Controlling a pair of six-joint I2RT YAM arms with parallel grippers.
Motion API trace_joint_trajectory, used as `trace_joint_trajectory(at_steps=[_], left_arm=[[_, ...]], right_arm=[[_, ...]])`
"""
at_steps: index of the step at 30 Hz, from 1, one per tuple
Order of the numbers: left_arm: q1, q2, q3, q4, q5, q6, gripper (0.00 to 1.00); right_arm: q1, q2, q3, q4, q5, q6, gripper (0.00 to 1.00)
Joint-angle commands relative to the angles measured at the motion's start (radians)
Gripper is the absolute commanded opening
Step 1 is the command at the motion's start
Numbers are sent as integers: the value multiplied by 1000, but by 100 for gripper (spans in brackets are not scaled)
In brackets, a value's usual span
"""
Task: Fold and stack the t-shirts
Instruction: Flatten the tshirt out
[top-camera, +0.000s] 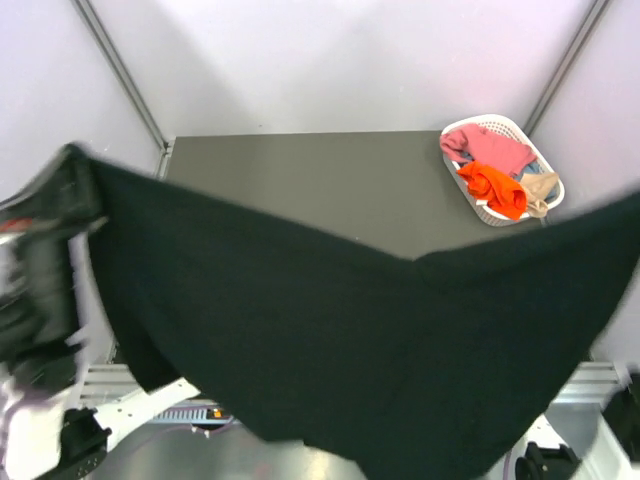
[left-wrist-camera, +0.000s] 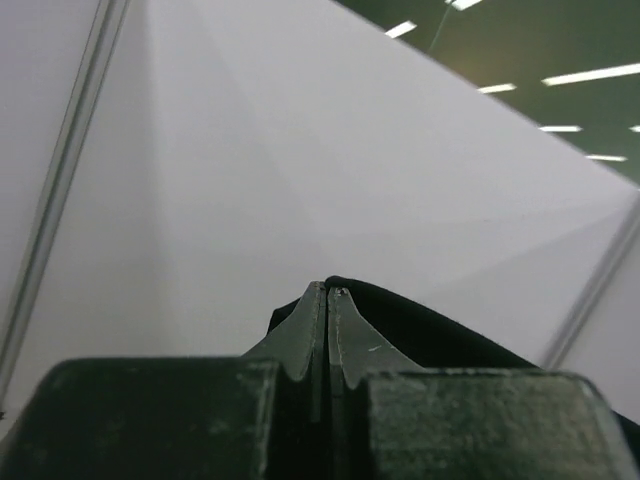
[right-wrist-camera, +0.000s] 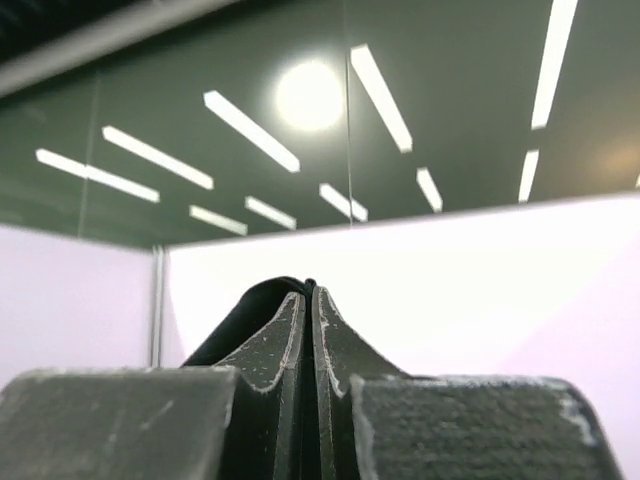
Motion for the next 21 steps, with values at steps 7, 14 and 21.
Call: trace_joint_trajectory(at_steps=[7,14,21], left_arm=[[44,326,-496,574,-463,330,0],[358,640,-482,274,-363,-156,0],[549,1011,-283,91,-236,-284,0]], right_arm=[[19,301,-418,217,-154,-24,0],[115,620,-501,283,-101,-126,0],[116,991,-262,192,-87,-146,0]])
